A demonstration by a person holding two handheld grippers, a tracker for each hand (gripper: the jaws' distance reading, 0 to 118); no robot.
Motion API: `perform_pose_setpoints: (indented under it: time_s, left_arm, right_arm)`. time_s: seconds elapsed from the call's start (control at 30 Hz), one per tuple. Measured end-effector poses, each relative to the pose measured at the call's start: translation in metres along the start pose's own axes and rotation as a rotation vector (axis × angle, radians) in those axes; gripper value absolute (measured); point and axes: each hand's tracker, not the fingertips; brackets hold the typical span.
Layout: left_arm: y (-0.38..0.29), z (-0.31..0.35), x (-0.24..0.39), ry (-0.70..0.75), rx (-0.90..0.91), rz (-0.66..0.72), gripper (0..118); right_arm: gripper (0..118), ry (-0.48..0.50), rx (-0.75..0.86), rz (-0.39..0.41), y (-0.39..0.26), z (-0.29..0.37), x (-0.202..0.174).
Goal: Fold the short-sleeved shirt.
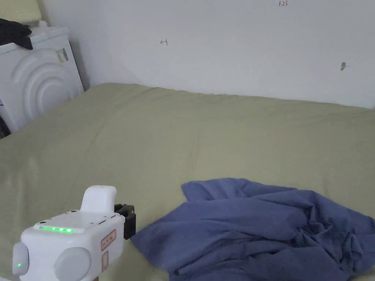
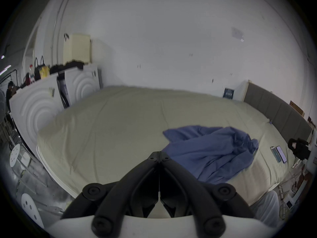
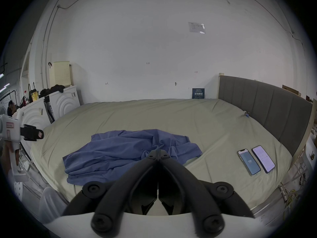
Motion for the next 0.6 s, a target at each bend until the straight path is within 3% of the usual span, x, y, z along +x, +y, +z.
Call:
perform_pose_setpoints:
  time_s: [0.1,0.17,0.2,0.23,0.5,0.53,0.57,0.6]
  left_arm:
    - [-0.001,-0.046,-0.011,0.042,-0.067,0.021,19]
    - [-0.002,-0.087,-0.013,0.086,-0.187,-0.018,105]
    - [-0.011,-0.098,-0.013,0.088,-0.227,0.008,117]
    - [-0.008,-0.112,-0.012,0.103,-0.207,-0.042,112]
    - [-0.035,-0.171,-0.006,0.107,-0.490,-0.029,108]
    - [-0.037,-0.168,-0.003,0.115,-0.458,-0.025,108]
    - [-0.033,-0.162,0.000,0.145,-0.420,-0.050,103]
    - [-0.030,-0.158,0.002,0.137,-0.428,-0.052,83]
  right_arm:
    - [0,0.009,-0.036,0.003,-0.004,-0.009,-0.004]
    - [0,0.006,-0.072,0.014,-0.007,-0.017,-0.006]
    - [0,0.006,-0.078,0.015,-0.008,-0.020,-0.007]
    - [0,0.006,-0.088,0.019,-0.009,-0.023,-0.008]
    - [0,0.020,-0.133,0.037,-0.012,-0.038,-0.011]
    - [0,0.021,-0.137,0.038,-0.013,-0.039,-0.011]
    - [0,0.022,-0.141,0.039,-0.013,-0.038,-0.011]
    - [0,0.024,-0.143,0.038,-0.014,-0.038,-0.011]
